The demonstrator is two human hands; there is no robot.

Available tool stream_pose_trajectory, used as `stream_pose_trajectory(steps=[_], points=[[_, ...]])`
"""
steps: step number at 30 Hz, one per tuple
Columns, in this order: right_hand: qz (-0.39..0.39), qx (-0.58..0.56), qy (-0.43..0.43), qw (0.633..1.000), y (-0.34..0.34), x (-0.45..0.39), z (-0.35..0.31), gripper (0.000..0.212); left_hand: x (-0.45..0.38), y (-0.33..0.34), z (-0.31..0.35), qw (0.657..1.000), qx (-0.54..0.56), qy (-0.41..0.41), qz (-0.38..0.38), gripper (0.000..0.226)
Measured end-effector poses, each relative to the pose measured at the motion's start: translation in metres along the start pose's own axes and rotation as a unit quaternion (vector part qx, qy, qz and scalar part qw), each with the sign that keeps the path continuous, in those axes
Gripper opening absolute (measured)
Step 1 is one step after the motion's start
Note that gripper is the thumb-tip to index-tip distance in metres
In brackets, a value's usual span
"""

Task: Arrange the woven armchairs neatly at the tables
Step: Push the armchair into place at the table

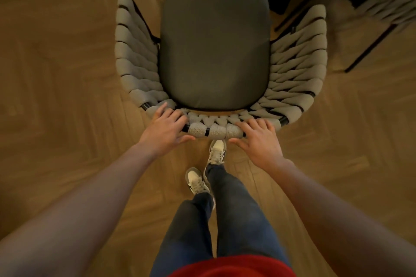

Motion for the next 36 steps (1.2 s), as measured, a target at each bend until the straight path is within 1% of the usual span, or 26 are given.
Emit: stream_pose_trajectory(steps=[5,13,16,20,22,28,34,36], points=[[0.013,-0.014,0.032,0.999,-0.010,-0.027,0.015,0.064,-0.043,-0.022,-0.013,0.999,-0.032,0.026,-0.011,0.067],[-0.007,-0.020,0.057,0.998,-0.032,-0.065,0.056,0.071,-0.111,-0.047,-0.012,0.996,-0.056,0.046,-0.051,0.072],[-0.001,-0.017,0.057,0.998,-0.039,-0.076,0.071,0.081,-0.132,-0.053,-0.009,0.994,-0.060,0.068,-0.054,0.074],[0.007,-0.033,0.066,0.997,-0.048,-0.089,0.084,0.088,-0.156,-0.062,-0.008,0.993,-0.071,0.081,-0.052,0.069],[0.018,-0.038,0.075,0.996,-0.052,-0.094,0.087,0.086,-0.167,-0.067,-0.010,0.992,-0.076,0.088,-0.052,0.067],[0.039,-0.051,0.094,0.994,-0.058,-0.113,0.096,0.071,-0.200,-0.084,-0.016,0.991,-0.080,0.085,-0.072,0.070],[0.035,-0.039,0.096,0.994,-0.058,-0.118,0.100,0.071,-0.208,-0.087,-0.018,0.987,-0.099,0.089,-0.085,0.064],[0.027,-0.034,0.095,0.994,-0.058,-0.118,0.097,0.072,-0.207,-0.086,-0.018,0.987,-0.102,0.091,-0.078,0.066]])
Point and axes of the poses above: each hand's wrist, its own x-axis away from the middle knuckle, its own y-axis out of the palm, z = x × y, the point moved 4 cm from there along -x, towards the middle knuckle, and after that the axes turned 2 degrees about -y, right-handed, at the moved point
